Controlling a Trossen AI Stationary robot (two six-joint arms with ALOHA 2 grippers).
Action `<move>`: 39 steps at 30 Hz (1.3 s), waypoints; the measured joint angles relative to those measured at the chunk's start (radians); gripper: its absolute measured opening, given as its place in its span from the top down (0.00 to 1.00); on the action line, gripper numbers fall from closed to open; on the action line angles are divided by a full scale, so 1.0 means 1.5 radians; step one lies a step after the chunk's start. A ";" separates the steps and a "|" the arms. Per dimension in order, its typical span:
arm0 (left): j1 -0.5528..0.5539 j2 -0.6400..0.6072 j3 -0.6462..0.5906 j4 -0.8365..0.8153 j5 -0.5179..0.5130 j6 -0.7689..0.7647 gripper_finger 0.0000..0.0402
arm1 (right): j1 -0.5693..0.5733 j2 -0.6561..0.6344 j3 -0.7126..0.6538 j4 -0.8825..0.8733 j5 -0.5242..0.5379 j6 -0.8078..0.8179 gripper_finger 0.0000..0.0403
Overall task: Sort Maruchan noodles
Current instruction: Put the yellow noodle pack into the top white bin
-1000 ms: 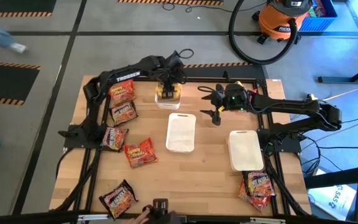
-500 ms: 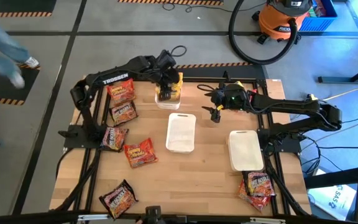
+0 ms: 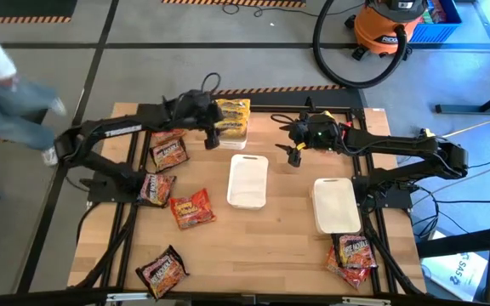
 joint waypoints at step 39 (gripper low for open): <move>-0.210 -0.067 -0.260 0.443 0.035 -0.035 0.50 | -0.224 0.005 0.048 -0.097 -0.052 0.107 0.46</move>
